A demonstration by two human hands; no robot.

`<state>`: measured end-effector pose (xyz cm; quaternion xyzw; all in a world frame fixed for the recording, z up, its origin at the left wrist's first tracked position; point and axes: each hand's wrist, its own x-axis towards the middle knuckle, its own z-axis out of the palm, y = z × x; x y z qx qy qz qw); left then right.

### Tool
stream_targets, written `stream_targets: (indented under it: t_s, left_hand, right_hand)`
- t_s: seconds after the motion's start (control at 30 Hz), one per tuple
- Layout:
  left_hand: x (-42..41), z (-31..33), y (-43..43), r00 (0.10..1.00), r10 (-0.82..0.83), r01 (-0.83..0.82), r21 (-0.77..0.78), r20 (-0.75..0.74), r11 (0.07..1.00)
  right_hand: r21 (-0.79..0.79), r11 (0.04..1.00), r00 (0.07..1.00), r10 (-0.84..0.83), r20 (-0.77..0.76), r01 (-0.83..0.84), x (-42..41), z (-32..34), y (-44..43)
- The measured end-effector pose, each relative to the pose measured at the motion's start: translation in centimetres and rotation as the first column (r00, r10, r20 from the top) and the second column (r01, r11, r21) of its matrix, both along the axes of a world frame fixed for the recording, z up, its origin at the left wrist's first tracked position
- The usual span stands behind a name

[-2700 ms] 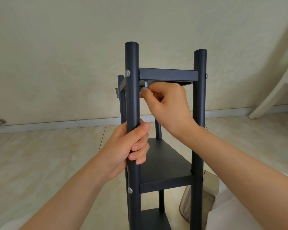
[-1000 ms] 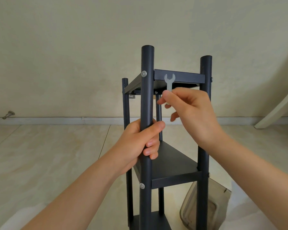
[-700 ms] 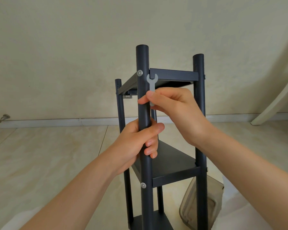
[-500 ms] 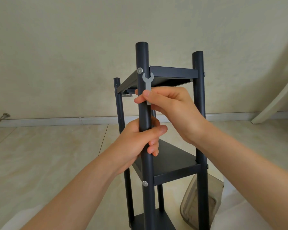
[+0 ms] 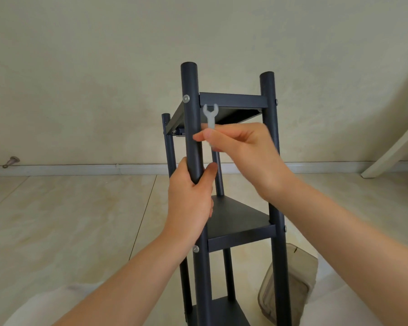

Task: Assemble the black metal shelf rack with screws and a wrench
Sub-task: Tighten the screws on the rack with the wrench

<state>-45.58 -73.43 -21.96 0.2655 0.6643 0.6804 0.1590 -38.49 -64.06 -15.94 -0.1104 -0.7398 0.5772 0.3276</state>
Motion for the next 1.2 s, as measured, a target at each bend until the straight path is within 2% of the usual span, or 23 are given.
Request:
stream_targets:
  t_s: [0.07,0.13,0.23,0.27,0.33,0.43,0.5,0.63,0.97,1.2]
  left_hand:
    - [-0.8,-0.1,-0.1,0.999,0.029,-0.029,0.006,0.019,1.0]
    - [-1.8,-0.3,-0.2,0.998,0.051,-0.051,0.0,0.032,0.999]
    - [-3.1,-0.6,-0.5,0.994,0.075,-0.075,-0.001,0.081,0.997]
    - [-3.4,-0.7,-0.7,0.993,0.075,-0.076,0.001,0.092,0.997]
    - [-3.8,-0.8,-0.9,0.992,0.069,-0.07,0.007,0.102,0.998]
    - [-4.0,-0.9,-1.0,0.993,0.05,-0.052,0.016,0.108,0.999]
    - [-3.9,-0.9,-1.0,0.994,0.043,-0.045,0.012,0.097,0.999]
    - [-3.7,-0.8,-0.7,0.995,0.008,-0.009,0.012,0.104,1.0]
    - [-3.7,-0.7,-0.2,0.998,-0.018,0.018,0.01,0.052,1.0]
    - [-4.4,-0.7,0.0,0.999,0.008,-0.01,0.029,0.052,1.0]
  right_hand:
    - [0.11,0.979,0.985,-0.173,-0.022,0.174,0.5,0.4,0.9]
    - [0.222,0.895,0.921,-0.383,-0.065,0.388,1.2,0.6,2.3]
    - [0.336,0.786,0.832,-0.554,0.013,0.518,2.3,0.1,4.1]
    - [0.341,0.79,0.825,-0.561,0.066,0.509,2.5,-0.2,4.6]
    - [0.268,0.857,0.85,-0.494,0.185,0.44,2.8,-0.8,5.1]
    - [0.028,0.946,0.904,-0.316,0.288,0.322,3.1,-1.1,5.2]
    - [-0.106,0.956,0.931,-0.238,0.276,0.275,3.3,-0.9,5.3]
    - [-0.228,0.945,0.965,-0.198,0.171,0.234,3.6,-0.2,5.3]
    - [-0.208,0.931,0.954,-0.295,0.052,0.299,4.0,0.4,5.0]
    - [-0.128,0.967,0.969,-0.232,-0.086,0.22,4.4,0.8,4.3]
